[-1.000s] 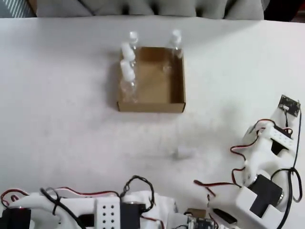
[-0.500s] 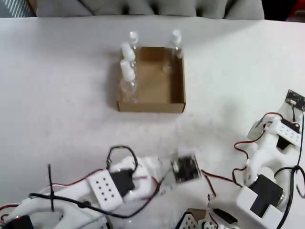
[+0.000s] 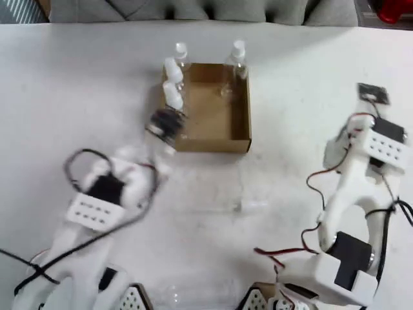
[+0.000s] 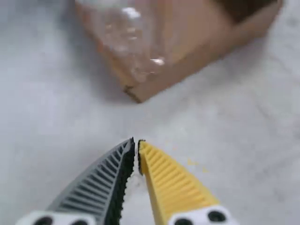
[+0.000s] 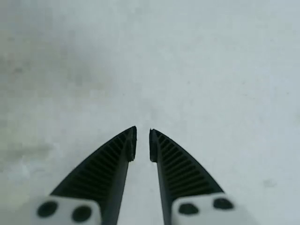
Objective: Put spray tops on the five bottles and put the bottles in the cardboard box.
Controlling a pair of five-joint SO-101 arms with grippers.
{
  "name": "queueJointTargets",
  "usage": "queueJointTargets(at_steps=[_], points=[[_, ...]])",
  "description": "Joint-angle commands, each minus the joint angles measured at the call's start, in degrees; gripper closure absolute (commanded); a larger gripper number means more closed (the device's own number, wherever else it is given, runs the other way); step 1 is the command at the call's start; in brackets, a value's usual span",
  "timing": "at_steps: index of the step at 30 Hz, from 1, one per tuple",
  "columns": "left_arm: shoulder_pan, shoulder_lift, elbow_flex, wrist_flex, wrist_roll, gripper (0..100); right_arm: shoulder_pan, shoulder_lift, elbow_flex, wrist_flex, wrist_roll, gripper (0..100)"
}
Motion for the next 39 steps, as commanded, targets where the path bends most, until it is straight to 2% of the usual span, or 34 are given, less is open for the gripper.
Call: queueJointTargets(at_steps=[1,5,11,15,20,23,27,32,39], points=[[-14.99,-0.40,-5.36,0.53,4.31,98,-7.34,-1.10,-8.79,11.03,6.33,98.2],[-23.78,-0.22,-5.27,0.53,12.48,98,-15.34,-1.10,-11.34,20.26,12.13,98.2],[-35.56,1.98,-4.13,-0.44,20.75,98,-27.21,-1.10,-9.05,20.35,17.85,98.2],[-41.19,9.89,-4.31,-4.66,25.41,98,-37.32,-1.71,-7.74,20.53,23.65,98.2],[-44.88,23.34,-4.48,-14.42,33.32,98,-51.21,-6.55,-2.02,20.44,27.08,98.2],[-47.52,30.20,-7.65,-17.93,36.84,98,-60.00,-10.86,1.76,20.44,26.64,98.2],[-51.21,37.67,-14.24,-16.35,39.91,98,-72.04,-15.87,5.36,20.35,23.38,98.1],[-51.65,43.82,-19.08,-15.38,40.18,98,-85.23,-17.19,5.98,20.44,18.81,98.1],[-56.22,50.42,-25.32,-15.38,40.26,98,-100.70,-17.71,7.30,20.35,11.34,98.0]])
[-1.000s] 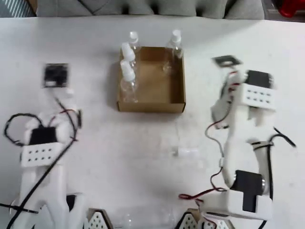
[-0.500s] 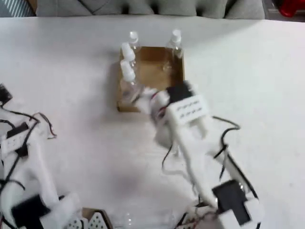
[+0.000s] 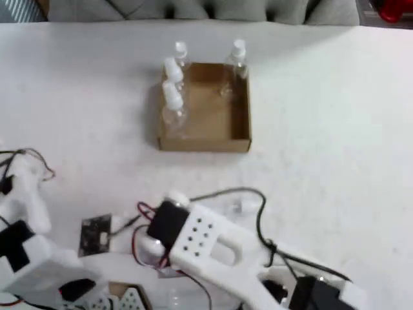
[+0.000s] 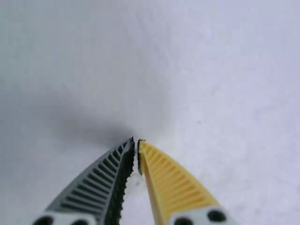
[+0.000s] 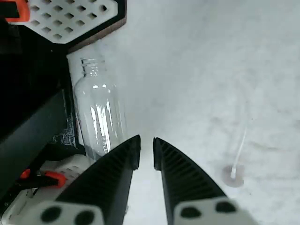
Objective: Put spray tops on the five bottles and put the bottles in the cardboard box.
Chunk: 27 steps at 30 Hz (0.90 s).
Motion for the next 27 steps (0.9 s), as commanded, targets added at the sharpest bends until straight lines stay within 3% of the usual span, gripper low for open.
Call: queueJointTargets(at_steps=[1,7,11,15,21,27], points=[[-3.38,3.03,-6.95,0.18,0.70,98,-9.27,-2.33,-0.09,1.63,-4.84,98.0],[-7.60,11.38,-14.68,0.18,0.79,98,-12.88,-2.33,-0.53,0.22,-10.55,91.3],[-12.44,16.75,-20.84,0.18,0.79,98,-10.68,-2.42,-0.62,-0.48,-8.44,98.6],[-20.62,21.49,-28.66,0.18,0.79,98,-10.95,-2.42,-0.62,-0.57,-8.35,96.7],[-30.73,31.60,-47.47,0.18,0.44,98,-12.09,-2.24,-0.62,-0.84,-8.35,96.3],[-31.34,44.53,-67.43,1.85,0.18,98,-18.51,-1.71,-0.09,-3.12,-10.46,95.6]])
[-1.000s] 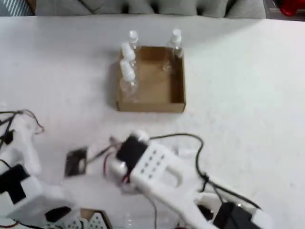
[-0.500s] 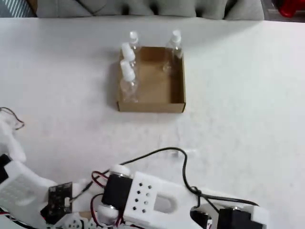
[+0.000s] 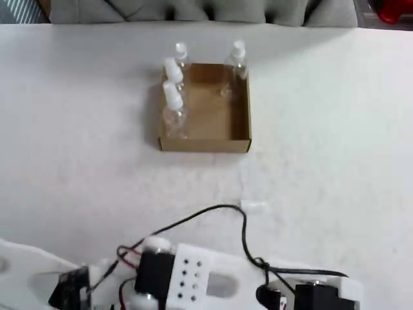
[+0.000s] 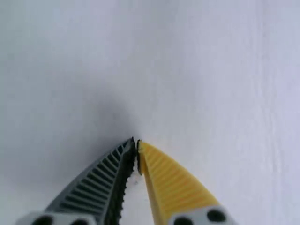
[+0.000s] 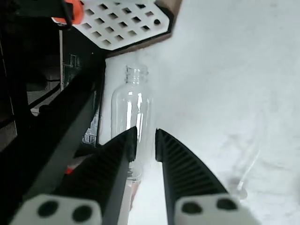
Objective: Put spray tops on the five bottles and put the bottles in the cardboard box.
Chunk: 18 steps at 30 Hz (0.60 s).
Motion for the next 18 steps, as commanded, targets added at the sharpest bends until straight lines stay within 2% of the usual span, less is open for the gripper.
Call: queueJointTargets(at_steps=[1,6,10,18], points=[[-0.66,7.52,-17.76,1.67,-0.09,98,-3.47,-0.40,-0.09,-3.03,-3.25,93.9],[0.04,17.27,-34.81,2.37,0.00,98,-3.82,-0.40,7.82,-11.03,-6.95,81.1],[-0.04,24.13,-47.82,6.51,0.00,98,-5.32,-0.40,15.30,-18.51,-8.62,79.6],[0.22,35.38,-69.27,13.45,0.00,98,-11.65,-0.31,21.36,-24.48,-12.13,73.0]])
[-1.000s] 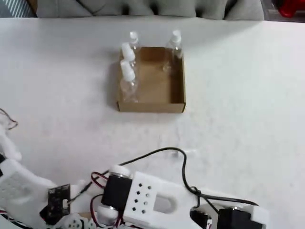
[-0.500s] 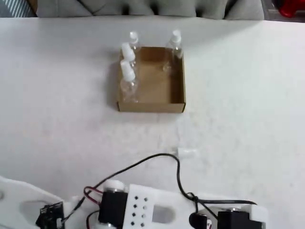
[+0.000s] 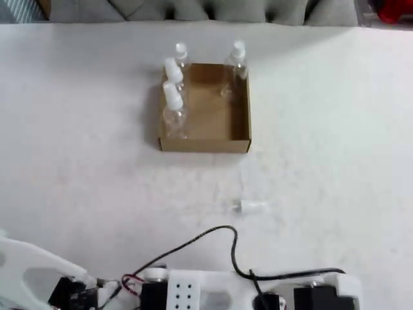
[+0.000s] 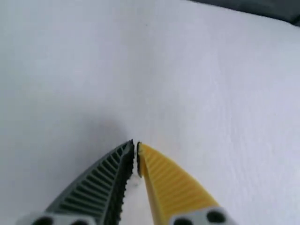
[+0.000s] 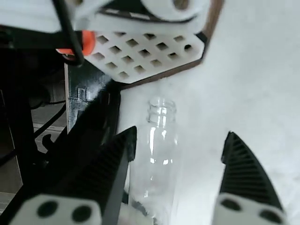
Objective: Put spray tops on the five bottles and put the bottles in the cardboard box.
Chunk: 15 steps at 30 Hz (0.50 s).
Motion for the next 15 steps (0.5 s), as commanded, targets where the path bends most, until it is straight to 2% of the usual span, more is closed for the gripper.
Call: queueJointTargets(at_steps=[1,8,15], points=[[0.57,2.77,-14.07,3.34,0.18,98,-3.91,-0.31,2.90,-4.79,-1.23,73.0],[1.10,6.90,-21.71,5.54,0.18,98,-4.44,0.31,6.07,-8.84,-1.23,73.7],[1.10,6.99,-21.71,5.10,0.18,98,-4.26,10.59,6.24,-14.20,-0.70,83.3]])
